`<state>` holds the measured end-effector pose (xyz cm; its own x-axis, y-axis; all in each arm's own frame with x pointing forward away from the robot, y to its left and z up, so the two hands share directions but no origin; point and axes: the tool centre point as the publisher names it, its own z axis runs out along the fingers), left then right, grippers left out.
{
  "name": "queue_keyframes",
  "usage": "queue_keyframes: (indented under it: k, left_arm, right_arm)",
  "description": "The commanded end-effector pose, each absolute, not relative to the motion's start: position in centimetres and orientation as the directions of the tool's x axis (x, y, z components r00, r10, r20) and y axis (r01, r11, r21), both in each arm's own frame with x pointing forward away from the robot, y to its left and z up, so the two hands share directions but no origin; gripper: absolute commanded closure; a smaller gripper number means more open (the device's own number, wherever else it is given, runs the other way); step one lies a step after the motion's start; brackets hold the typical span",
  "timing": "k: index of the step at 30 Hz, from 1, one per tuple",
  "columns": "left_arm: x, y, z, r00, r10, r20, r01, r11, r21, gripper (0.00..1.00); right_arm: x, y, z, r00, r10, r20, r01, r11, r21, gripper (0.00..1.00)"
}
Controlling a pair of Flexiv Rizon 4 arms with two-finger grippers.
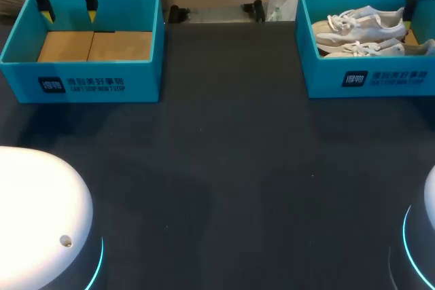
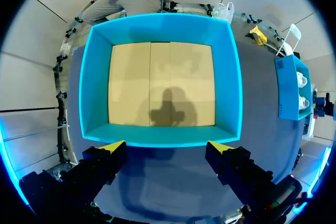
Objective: Take the shoe out of the shoebox, open the shoe tongue, remove and reinsert the insole, then place the shoe into the shoebox
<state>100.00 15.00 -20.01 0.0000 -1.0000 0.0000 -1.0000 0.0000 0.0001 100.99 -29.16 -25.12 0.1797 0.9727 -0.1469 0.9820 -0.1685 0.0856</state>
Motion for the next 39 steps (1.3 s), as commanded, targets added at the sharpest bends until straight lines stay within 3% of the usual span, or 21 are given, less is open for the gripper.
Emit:
queue_keyframes:
  k: [1,9,11,13,14,20,39]
  left_arm:
    - [100.0,15.0,-20.0,0.000,-1.000,0.000,-1.000,0.000,0.000,0.00]
    - [100.0,15.0,-20.0,0.000,-1.000,0.000,-1.000,0.000,0.000,0.00]
    - [100.0,15.0,-20.0,0.000,-1.000,0.000,-1.000,0.000,0.000,0.00]
    - [100.0,15.0,-20.0,0.000,-1.000,0.000,-1.000,0.000,0.000,0.00]
    - [100.0,15.0,-20.0,0.000,-1.000,0.000,-1.000,0.000,0.000,0.00]
    - [100.0,15.0,-20.0,0.000,-1.000,0.000,-1.000,0.000,0.000,0.00]
    - [100.0,15.0,-20.0,0.000,-1.000,0.000,-1.000,0.000,0.000,0.00]
  right_arm:
    - [101.1,-29.9,-26.0,0.164,0.976,-0.145,0.985,-0.153,0.084,0.00]
    - [101.3,-30.7,-27.5,0.130,0.986,-0.105,0.989,-0.122,0.079,0.00]
    - [101.4,-30.9,-28.1,0.133,0.985,-0.107,0.989,-0.126,0.073,0.21]
    - [101.4,-31.0,-28.4,0.135,0.985,-0.107,0.989,-0.127,0.072,0.24]
    - [101.4,-31.1,-28.6,0.137,0.985,-0.106,0.989,-0.129,0.071,0.31]
    - [101.8,-31.7,-30.0,0.155,0.984,-0.083,0.986,-0.149,0.073,0.53]
    - [102.4,-32.9,-33.5,0.178,0.981,-0.081,0.981,-0.170,0.090,0.52]
